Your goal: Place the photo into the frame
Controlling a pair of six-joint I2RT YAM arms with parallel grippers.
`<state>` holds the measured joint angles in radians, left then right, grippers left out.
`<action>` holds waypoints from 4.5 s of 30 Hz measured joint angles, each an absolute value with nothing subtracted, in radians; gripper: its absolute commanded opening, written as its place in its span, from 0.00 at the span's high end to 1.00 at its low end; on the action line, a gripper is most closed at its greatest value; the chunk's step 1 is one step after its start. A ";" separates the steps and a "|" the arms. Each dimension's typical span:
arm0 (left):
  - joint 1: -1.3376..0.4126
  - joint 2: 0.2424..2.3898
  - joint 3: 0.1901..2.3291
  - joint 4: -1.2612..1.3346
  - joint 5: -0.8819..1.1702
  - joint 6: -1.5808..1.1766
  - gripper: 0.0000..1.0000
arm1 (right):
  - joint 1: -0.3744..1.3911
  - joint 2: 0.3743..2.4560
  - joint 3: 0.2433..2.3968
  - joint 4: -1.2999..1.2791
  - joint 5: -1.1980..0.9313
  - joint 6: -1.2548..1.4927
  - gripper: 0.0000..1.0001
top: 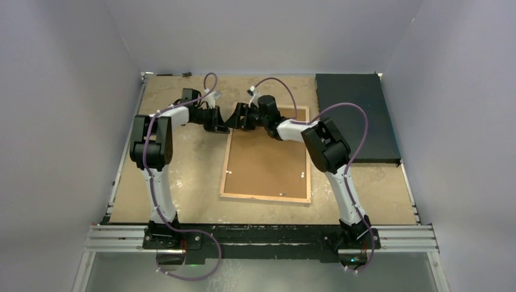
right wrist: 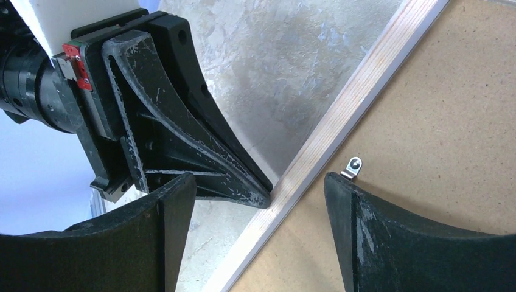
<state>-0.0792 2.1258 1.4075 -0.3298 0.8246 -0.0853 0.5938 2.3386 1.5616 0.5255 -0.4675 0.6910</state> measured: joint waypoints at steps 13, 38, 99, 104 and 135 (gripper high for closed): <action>-0.080 2.117 1.398 -0.329 0.821 -0.077 1.00 | 0.582 2.259 1.446 0.574 -0.553 0.699 0.19; -0.080 2.110 1.392 -0.329 0.819 -0.062 1.00 | 0.529 2.322 1.498 0.599 -0.533 0.704 0.20; -0.081 2.109 1.391 -0.331 0.819 -0.058 1.00 | 0.580 2.383 1.554 0.662 -0.445 0.823 0.23; -0.081 2.107 1.391 -0.335 0.818 -0.055 1.00 | 0.585 2.383 1.551 0.669 -0.429 0.827 0.23; 0.328 1.977 1.382 -0.743 0.904 0.199 1.00 | 0.762 2.431 1.716 0.498 -0.333 0.774 0.20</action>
<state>0.3279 1.9774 1.3815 -0.7425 0.9043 0.1993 0.7616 2.4313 1.7164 0.4984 -0.3332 0.7738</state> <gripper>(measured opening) 0.003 0.795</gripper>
